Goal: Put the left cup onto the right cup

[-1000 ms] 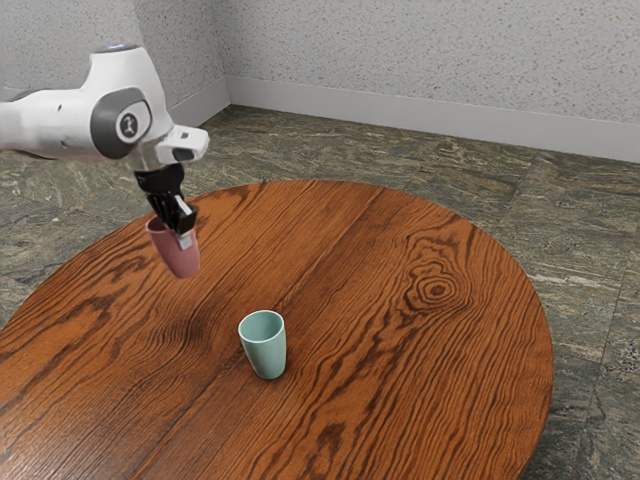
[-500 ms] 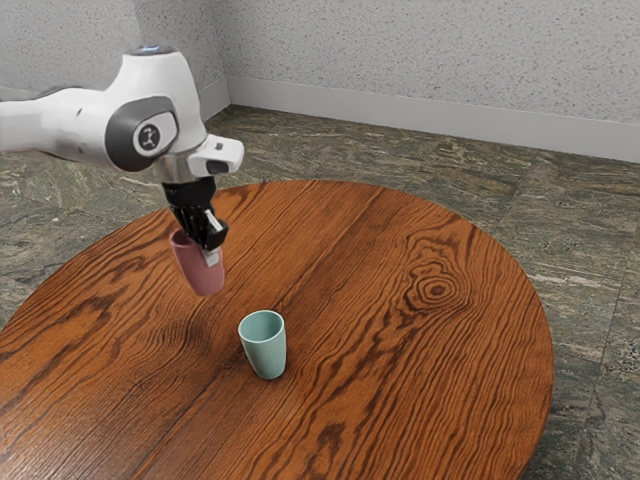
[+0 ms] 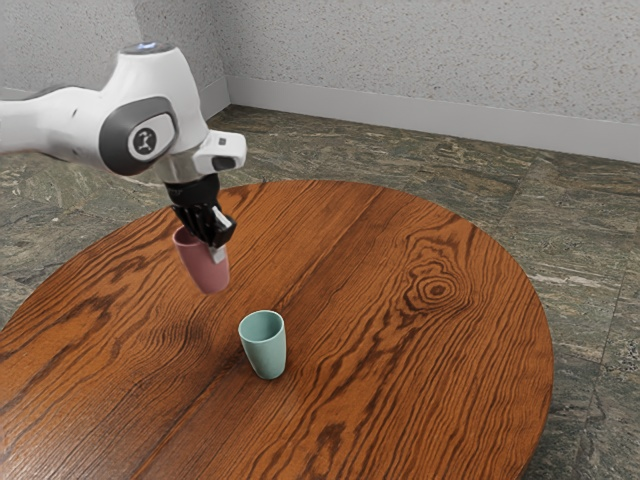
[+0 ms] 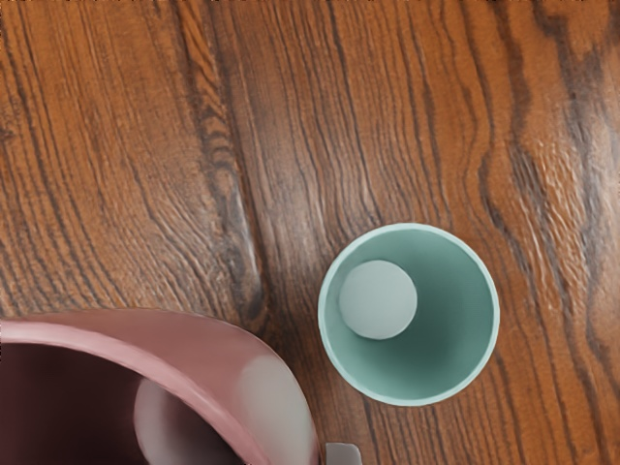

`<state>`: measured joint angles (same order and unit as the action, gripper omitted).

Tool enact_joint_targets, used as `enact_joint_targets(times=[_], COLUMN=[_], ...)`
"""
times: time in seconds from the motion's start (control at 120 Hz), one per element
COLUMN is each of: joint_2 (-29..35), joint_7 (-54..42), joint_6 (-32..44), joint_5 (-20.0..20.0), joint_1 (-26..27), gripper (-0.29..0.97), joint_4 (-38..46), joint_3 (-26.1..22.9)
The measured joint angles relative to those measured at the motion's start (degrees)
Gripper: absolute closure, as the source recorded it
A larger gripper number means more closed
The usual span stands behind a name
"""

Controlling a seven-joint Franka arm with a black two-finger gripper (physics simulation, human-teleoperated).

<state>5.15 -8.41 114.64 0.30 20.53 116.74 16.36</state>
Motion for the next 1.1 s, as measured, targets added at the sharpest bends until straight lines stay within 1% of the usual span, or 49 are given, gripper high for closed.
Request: enact_joint_targets(times=[0.2,0.608,0.958,1.1], joint_2=[-1.0,-1.0,-5.1,-5.9], joint_7=[1.9,4.2,5.3,5.6], joint_6=[-0.5,-1.1,0.2,0.9], joint_5=[0.2,0.2,0.4,0.4], joint_1=[0.3,0.3,0.9,0.4], gripper=[0.78,0.78,0.78,0.78], joint_4=[-1.0,-0.5,-2.2,-2.1], joint_3=[-2.2,-7.0,-7.1,-7.7])
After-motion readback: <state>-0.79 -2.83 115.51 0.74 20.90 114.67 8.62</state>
